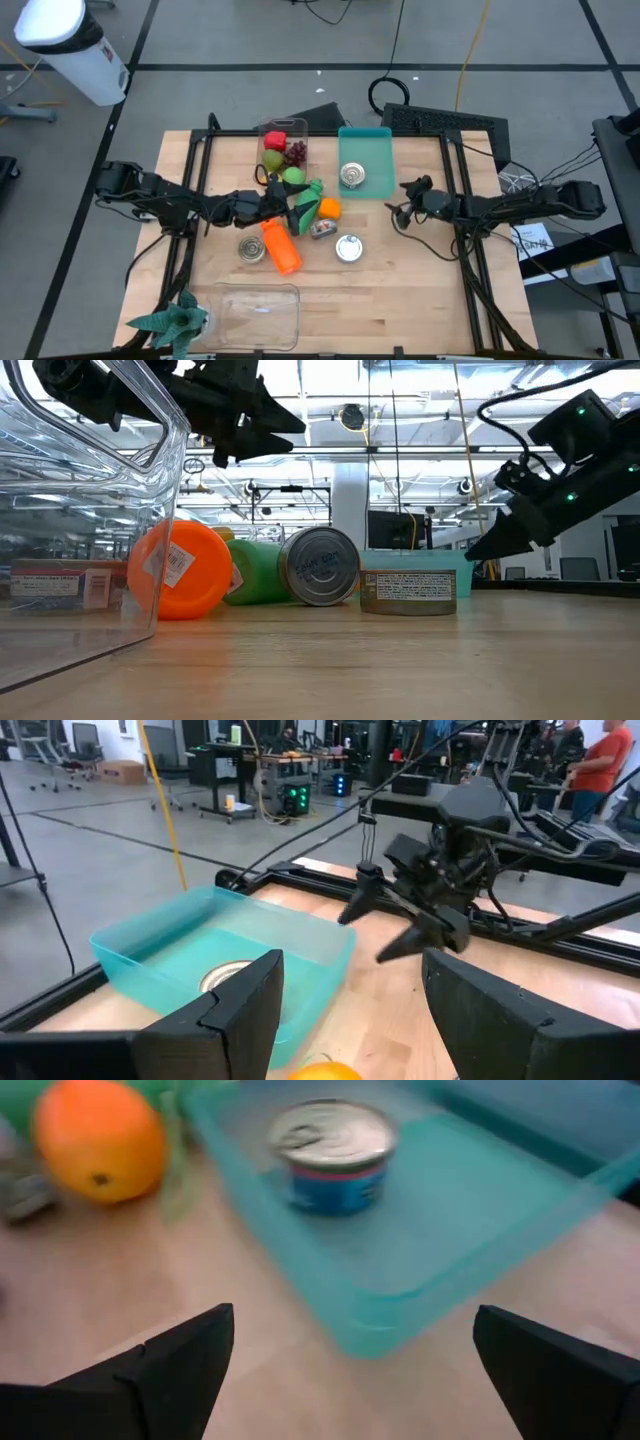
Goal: Pick & Place Food Item
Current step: Put the orange into the top transparent bin
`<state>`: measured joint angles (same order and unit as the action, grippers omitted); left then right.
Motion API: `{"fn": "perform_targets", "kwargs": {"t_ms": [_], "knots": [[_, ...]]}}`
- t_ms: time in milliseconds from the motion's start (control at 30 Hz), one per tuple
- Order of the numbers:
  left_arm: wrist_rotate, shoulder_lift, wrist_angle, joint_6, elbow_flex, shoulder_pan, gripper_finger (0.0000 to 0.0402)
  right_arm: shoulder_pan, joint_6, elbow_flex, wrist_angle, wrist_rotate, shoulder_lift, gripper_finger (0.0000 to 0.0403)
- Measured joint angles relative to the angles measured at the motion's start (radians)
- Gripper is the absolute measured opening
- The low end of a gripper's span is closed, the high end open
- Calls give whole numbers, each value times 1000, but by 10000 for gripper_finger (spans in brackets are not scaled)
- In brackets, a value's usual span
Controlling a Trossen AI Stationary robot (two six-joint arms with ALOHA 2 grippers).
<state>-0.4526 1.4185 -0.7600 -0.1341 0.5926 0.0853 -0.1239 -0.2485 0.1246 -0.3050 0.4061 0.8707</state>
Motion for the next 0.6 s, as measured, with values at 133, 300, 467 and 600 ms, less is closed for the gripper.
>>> {"fn": "perform_targets", "kwargs": {"t_ms": [133,300,467,600], "knots": [[63,0,38,-9,4,2,244,-13,26,0,-48,-14,0,393],[86,5,399,-135,154,3,243,-12,44,0,-84,-18,0,393],[106,53,701,-300,338,-25,244,-12,39,0,-72,-18,0,393],[113,122,818,-267,430,-39,244,-12,-5,0,-68,-58,0,393]]}}
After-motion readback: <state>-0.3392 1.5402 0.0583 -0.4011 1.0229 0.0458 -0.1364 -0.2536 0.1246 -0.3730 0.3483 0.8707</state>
